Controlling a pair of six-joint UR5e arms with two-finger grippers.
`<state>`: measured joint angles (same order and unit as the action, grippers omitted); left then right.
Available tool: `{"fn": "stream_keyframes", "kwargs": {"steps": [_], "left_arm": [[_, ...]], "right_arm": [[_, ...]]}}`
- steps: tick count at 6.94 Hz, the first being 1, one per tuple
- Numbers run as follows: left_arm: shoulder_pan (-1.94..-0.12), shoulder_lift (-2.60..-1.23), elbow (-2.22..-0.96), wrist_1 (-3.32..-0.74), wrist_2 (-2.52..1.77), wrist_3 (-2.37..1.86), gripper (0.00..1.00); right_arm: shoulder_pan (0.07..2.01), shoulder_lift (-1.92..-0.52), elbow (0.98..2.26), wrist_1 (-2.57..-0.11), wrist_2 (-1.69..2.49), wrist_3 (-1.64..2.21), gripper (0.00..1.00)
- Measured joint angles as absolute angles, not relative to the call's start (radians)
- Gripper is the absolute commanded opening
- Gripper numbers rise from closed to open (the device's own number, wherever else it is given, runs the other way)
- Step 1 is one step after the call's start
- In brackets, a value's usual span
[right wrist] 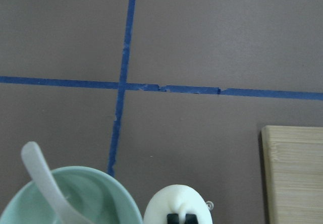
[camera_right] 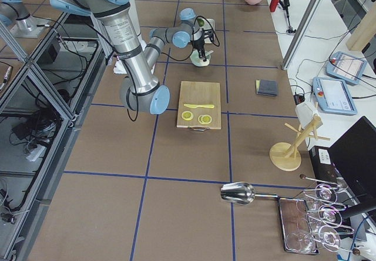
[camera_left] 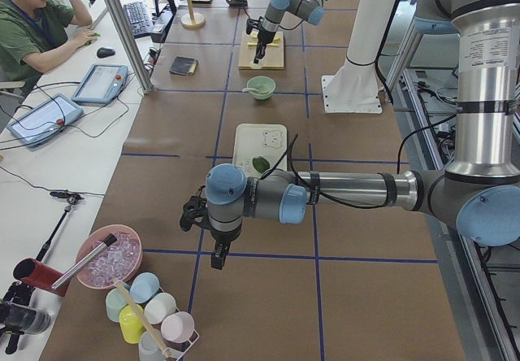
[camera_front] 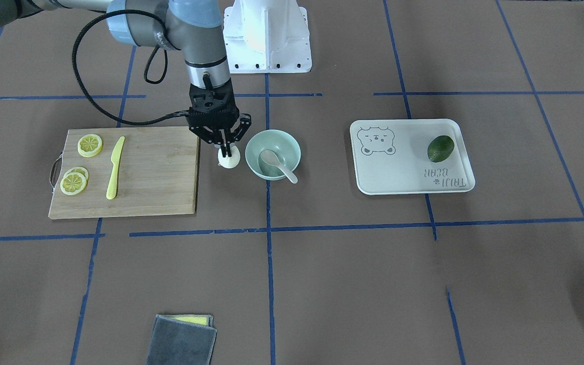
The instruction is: Put spoon and bun in bowl
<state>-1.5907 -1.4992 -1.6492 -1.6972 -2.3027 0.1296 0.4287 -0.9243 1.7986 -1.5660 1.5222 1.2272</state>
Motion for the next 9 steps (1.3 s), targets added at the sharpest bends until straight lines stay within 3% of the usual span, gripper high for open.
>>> {"fn": "stream_keyframes", "kwargs": {"steps": [1,2,3,4,7,9], "left_arm": [[-1.591,-1.5,-1.65,-1.698,-2.305,0.13,1.0],[-1.591,-1.5,-1.65,-1.698,-2.317,0.13,1.0],[-1.591,-1.5,-1.65,-1.697,-2.34,0.13,1.0],[-1.591,-1.5,-1.649,-1.697,-2.354,0.13,1.0],[-1.591,-1.499,-1.649,-1.697,-2.362,0.13,1.0],[-1.591,-1.495,-1.649,-1.694,-2.362,0.131,1.0]], "right_arm": [[0.393,-0.87,1.753,-1.58,1.479,1.252,0.0],[0.361,-0.836,1.71,-1.584,1.444,1.266,0.16],[0.341,-0.822,1.676,-1.585,1.419,1.271,0.88],[0.333,-0.819,1.655,-1.584,1.41,1.271,1.0],[0.341,-0.813,1.656,-1.578,1.412,1.249,1.0],[0.476,-0.838,1.698,-1.579,1.548,1.089,1.0]]}}
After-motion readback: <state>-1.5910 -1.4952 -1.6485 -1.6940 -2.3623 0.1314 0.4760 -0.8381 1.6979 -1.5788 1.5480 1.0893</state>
